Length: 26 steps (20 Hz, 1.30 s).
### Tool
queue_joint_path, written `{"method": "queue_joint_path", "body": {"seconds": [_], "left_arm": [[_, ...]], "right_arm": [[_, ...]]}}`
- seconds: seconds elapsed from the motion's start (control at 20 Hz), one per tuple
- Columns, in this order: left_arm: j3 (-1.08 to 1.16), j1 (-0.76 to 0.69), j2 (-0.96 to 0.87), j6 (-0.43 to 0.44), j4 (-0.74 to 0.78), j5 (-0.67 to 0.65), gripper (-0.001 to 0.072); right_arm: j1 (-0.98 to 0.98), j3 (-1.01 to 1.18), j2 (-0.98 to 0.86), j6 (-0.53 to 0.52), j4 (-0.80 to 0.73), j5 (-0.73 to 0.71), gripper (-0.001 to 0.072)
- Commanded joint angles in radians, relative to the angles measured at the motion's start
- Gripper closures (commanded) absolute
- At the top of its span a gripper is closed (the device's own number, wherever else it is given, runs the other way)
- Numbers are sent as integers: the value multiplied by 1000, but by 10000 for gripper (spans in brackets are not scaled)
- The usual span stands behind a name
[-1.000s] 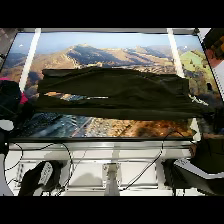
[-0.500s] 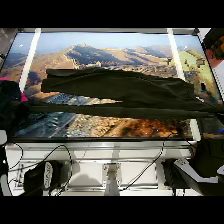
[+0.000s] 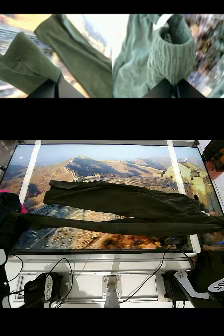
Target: Fold the clothes and pants, and hang the long-sleeved shirts on hangers.
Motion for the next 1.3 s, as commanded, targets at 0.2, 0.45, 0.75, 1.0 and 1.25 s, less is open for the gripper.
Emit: {"method": "queue_joint_path", "body": {"seconds": [0.2, 0.45, 0.75, 1.0, 1.25], "left_arm": [[53, -216, -268, 8, -84, 397, 705], [259, -306, -643, 7, -81, 557, 704], [476, -325, -967, 6, -85, 562, 704], [504, -316, -1044, 6, -85, 589, 704], [558, -327, -1126, 6, -85, 594, 704]], "right_arm": [[1, 57, 2, 149, 84, -106, 687], [54, 57, -113, 216, 86, -189, 688], [243, 116, -292, 355, 85, -404, 688], [362, 243, -405, 465, 77, -551, 689], [467, 314, -516, 573, 15, -546, 689]]}}
